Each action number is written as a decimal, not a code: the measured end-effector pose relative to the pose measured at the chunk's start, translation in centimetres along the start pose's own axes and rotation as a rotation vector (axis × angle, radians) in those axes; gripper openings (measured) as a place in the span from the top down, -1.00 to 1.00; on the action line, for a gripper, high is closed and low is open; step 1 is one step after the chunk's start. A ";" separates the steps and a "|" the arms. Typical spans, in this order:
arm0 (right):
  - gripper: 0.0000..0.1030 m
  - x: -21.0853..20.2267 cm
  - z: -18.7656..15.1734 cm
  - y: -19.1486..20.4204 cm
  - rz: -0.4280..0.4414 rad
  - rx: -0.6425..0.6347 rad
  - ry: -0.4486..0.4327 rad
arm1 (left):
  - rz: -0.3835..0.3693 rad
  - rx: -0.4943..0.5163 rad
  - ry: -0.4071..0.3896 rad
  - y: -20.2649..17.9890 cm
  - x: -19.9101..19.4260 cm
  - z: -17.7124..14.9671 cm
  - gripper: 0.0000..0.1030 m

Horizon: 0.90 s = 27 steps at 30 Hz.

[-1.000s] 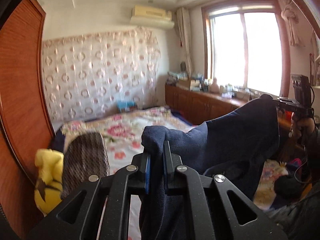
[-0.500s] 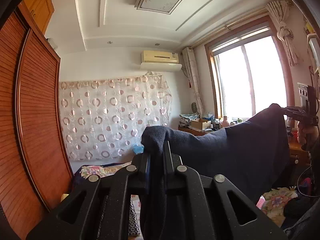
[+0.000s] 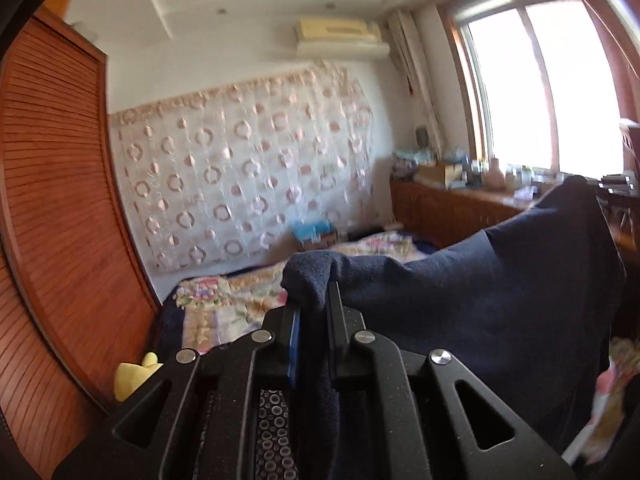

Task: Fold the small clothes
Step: 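Lower the shirt flat onto the bed and open both tools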

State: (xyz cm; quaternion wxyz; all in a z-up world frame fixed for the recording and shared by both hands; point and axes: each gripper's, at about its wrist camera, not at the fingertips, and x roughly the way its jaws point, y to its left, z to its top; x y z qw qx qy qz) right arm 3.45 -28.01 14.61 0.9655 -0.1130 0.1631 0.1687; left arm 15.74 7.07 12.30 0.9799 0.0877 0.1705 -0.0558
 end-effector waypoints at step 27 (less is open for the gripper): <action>0.62 15.7 -10.9 -5.2 0.017 0.248 0.369 | -0.164 -0.174 0.485 -5.2 7.3 -19.2 0.16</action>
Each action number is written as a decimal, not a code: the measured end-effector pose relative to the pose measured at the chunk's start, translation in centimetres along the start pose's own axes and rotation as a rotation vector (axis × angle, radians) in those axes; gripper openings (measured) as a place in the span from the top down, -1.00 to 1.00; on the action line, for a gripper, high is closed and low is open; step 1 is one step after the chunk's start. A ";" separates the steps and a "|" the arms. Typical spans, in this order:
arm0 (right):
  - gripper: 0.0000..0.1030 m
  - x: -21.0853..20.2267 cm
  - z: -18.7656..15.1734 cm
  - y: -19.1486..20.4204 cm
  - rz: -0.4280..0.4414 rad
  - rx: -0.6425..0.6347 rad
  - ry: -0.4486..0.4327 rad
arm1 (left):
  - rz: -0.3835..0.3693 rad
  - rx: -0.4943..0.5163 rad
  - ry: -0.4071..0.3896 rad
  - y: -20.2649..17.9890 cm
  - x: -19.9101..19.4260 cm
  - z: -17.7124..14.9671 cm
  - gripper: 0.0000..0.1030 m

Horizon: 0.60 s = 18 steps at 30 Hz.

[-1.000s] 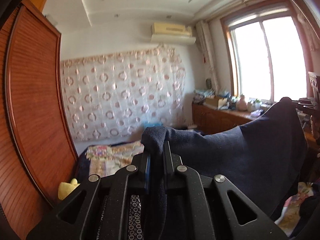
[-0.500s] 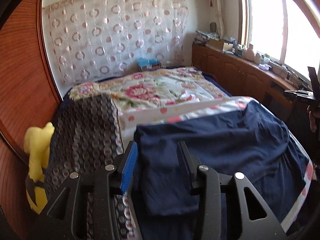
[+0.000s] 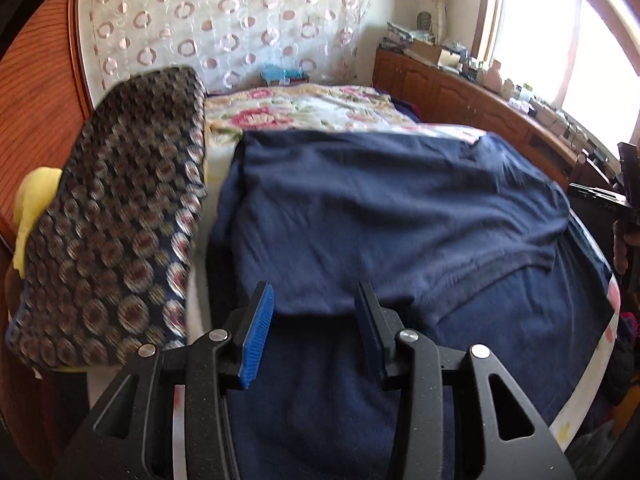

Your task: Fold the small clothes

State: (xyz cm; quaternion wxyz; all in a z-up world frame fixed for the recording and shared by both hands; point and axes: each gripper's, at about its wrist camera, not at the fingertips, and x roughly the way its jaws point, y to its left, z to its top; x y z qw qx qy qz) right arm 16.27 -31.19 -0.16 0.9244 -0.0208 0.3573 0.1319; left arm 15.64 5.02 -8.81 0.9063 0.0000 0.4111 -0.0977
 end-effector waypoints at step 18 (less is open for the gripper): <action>0.09 1.2 1.3 -2.2 0.062 0.053 0.061 | -0.013 0.046 0.050 -1.6 2.2 -1.5 -0.29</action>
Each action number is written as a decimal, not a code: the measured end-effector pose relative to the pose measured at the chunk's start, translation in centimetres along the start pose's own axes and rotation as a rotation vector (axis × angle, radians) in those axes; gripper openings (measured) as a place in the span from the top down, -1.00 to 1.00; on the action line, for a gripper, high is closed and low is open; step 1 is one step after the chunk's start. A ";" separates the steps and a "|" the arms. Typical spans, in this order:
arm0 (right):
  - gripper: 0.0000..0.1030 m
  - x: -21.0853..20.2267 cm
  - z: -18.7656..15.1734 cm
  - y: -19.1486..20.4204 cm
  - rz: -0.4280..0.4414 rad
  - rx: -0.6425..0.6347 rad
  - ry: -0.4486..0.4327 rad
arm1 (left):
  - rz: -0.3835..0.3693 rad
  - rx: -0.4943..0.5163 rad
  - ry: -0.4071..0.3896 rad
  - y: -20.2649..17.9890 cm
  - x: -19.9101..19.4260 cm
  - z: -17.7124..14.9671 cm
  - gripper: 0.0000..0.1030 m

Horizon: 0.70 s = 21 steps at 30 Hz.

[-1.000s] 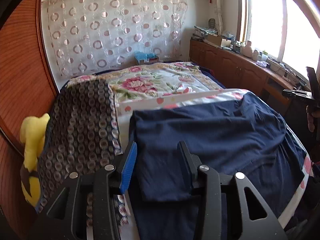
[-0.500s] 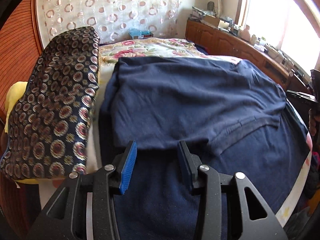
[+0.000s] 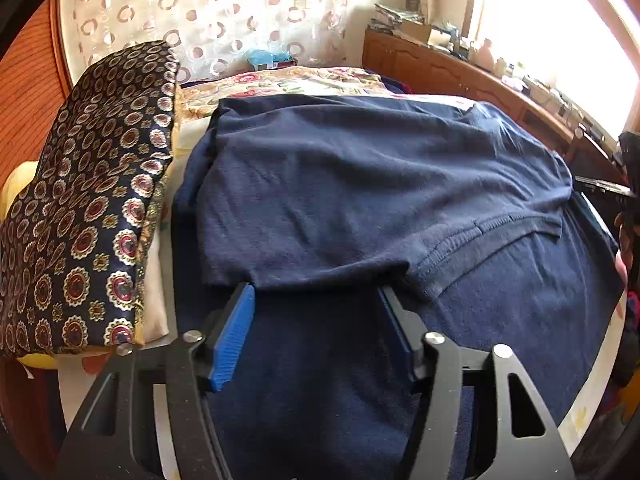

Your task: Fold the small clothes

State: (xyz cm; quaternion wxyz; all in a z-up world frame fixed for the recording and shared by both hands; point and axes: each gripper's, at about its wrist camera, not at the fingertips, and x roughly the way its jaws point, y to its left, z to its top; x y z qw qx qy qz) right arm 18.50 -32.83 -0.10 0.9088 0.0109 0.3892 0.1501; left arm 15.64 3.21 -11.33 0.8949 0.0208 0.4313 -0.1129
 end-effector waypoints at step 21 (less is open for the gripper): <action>0.04 5.5 1.5 0.2 -0.036 0.089 0.013 | 0.022 0.019 0.013 -0.5 0.1 0.2 -0.43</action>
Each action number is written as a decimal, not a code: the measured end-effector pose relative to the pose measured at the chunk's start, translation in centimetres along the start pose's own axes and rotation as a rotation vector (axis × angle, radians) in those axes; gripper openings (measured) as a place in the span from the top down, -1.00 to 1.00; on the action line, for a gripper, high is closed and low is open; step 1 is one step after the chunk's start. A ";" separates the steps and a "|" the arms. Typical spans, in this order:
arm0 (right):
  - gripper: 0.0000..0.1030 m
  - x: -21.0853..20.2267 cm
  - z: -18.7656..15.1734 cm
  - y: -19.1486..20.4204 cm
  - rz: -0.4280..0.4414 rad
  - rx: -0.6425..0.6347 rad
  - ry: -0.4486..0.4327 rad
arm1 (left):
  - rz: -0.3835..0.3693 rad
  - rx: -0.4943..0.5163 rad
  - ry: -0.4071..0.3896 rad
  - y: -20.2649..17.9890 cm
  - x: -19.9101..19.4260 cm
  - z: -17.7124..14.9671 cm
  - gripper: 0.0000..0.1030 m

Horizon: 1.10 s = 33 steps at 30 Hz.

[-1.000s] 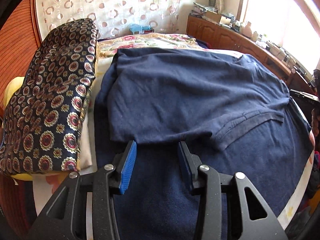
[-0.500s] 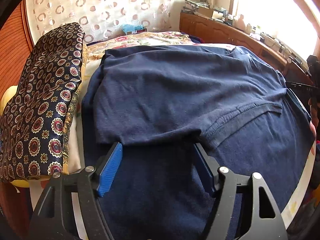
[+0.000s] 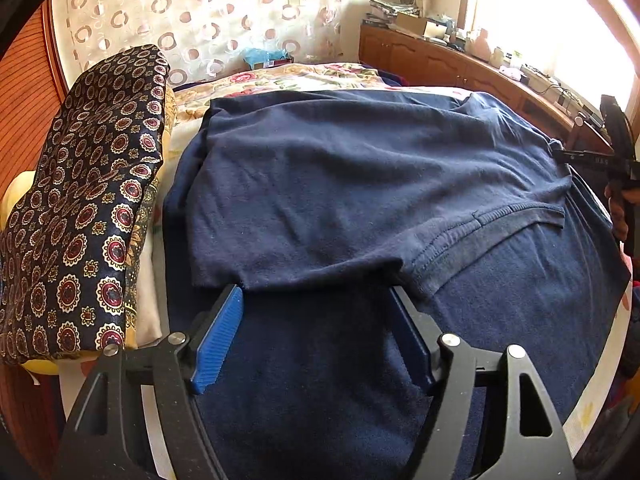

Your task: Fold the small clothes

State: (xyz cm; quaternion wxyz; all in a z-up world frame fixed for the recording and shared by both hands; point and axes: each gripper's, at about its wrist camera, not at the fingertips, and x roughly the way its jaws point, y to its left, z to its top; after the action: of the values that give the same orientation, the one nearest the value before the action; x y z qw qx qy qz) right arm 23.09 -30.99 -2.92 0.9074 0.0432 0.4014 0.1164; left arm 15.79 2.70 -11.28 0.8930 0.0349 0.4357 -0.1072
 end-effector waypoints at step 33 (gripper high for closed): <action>-0.04 -0.7 -0.4 1.4 -0.077 -0.103 -0.017 | 0.003 -0.344 -0.064 3.9 -0.1 0.8 0.73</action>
State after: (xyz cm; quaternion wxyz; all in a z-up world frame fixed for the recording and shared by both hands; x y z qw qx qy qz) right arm 22.15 -29.84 -2.47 0.9156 -0.0183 0.3886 0.1015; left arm 17.23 6.41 -10.88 0.8993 -0.1213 0.4190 -0.0308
